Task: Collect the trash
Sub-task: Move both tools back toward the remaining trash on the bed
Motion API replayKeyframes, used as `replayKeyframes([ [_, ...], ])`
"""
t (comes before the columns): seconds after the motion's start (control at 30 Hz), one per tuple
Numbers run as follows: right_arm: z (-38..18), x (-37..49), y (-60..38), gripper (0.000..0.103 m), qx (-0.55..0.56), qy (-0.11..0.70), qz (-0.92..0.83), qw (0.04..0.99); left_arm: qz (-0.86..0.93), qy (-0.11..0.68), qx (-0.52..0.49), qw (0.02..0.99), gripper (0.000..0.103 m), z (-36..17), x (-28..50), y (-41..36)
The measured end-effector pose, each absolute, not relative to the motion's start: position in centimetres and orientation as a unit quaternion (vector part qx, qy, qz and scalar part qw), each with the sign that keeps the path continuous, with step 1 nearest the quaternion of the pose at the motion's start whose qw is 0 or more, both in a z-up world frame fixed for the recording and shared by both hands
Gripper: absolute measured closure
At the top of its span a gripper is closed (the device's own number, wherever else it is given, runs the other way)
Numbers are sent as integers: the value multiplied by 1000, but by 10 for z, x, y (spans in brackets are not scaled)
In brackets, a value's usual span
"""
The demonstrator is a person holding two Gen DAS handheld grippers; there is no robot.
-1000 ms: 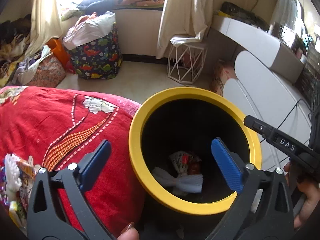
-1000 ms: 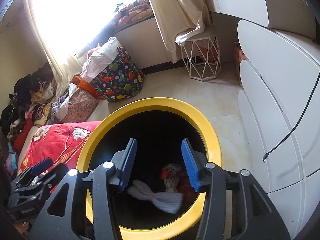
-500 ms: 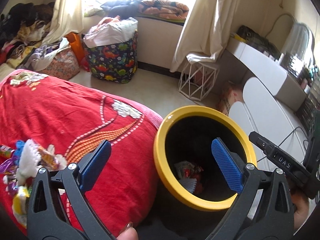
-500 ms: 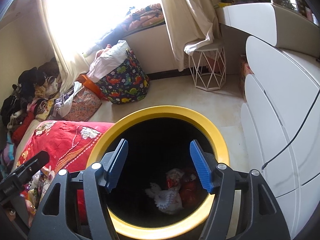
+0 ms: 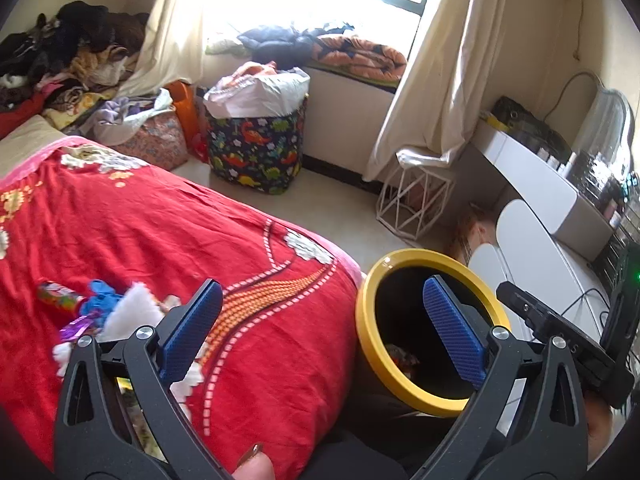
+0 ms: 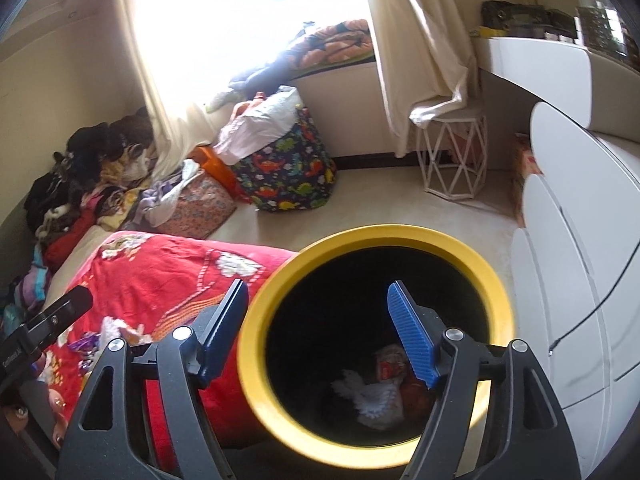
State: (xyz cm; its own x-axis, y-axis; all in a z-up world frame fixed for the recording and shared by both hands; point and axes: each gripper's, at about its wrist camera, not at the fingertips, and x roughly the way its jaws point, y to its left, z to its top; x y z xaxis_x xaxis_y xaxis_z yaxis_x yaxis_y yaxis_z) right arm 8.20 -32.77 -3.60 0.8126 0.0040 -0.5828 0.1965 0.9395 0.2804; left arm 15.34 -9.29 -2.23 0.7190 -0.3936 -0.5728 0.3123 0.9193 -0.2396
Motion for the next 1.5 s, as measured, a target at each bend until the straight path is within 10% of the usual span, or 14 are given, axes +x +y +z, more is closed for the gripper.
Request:
replayKeyframes([
  [1.5,-14,106,-134,23,36,321,133,937,-19,273,-184,944,11,-2,152,95],
])
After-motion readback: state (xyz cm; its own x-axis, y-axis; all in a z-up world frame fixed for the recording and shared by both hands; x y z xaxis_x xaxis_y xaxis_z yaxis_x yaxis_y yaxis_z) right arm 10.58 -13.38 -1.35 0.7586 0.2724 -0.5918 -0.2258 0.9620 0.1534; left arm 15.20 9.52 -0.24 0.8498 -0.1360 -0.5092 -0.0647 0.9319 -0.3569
